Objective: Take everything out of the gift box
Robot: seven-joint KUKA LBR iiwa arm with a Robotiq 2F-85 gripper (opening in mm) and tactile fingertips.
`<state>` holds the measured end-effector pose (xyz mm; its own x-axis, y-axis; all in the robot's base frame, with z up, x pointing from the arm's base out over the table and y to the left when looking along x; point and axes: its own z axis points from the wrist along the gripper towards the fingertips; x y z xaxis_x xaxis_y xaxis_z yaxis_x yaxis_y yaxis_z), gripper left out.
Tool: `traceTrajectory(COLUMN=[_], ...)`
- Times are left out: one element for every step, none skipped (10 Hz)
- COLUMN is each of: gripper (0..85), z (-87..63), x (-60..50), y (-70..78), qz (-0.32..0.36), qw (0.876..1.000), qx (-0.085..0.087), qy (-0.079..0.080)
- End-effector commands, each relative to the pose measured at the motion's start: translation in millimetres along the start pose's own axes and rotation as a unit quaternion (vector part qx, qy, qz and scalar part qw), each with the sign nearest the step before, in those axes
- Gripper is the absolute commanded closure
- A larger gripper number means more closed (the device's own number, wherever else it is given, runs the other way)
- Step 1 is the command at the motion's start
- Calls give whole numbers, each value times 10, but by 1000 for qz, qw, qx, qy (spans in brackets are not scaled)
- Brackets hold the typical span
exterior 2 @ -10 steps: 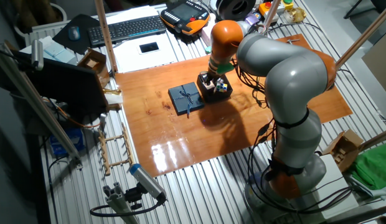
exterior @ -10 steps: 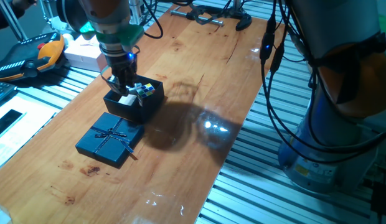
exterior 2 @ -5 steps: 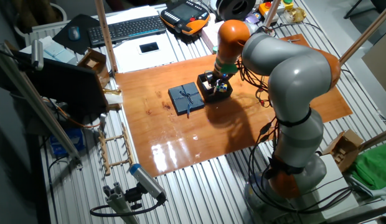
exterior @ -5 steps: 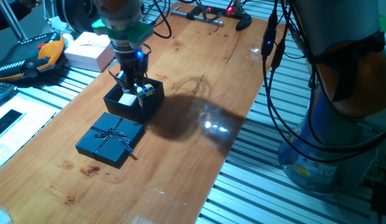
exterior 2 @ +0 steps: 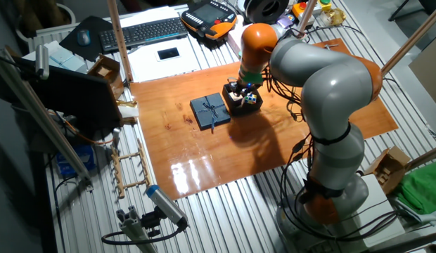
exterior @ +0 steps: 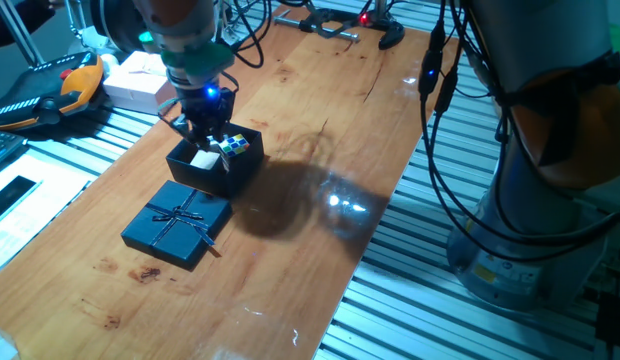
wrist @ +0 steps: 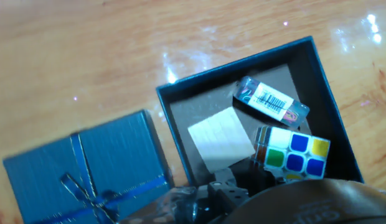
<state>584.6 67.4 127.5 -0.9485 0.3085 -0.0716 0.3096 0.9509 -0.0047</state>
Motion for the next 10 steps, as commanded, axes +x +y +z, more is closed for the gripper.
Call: traceTrajectory(gripper=[547,547,547,547,547,550,550,553,553,557], z=[-10,-19,-23,-30,-39,-54,-76,-100,-112,-112], x=[-7,-15,-18,-16,-22,-36,-51,-62,-62,-70], y=[23,42,49,50,69,101,126,145,132,122], qz=[283,306,329,351,372,386,395,409,418,423], qw=[959,952,944,936,928,922,918,911,908,906], qx=[23,28,31,27,25,32,38,39,32,25], qy=[-4,-11,-14,-7,-5,-11,-17,-19,-13,-4])
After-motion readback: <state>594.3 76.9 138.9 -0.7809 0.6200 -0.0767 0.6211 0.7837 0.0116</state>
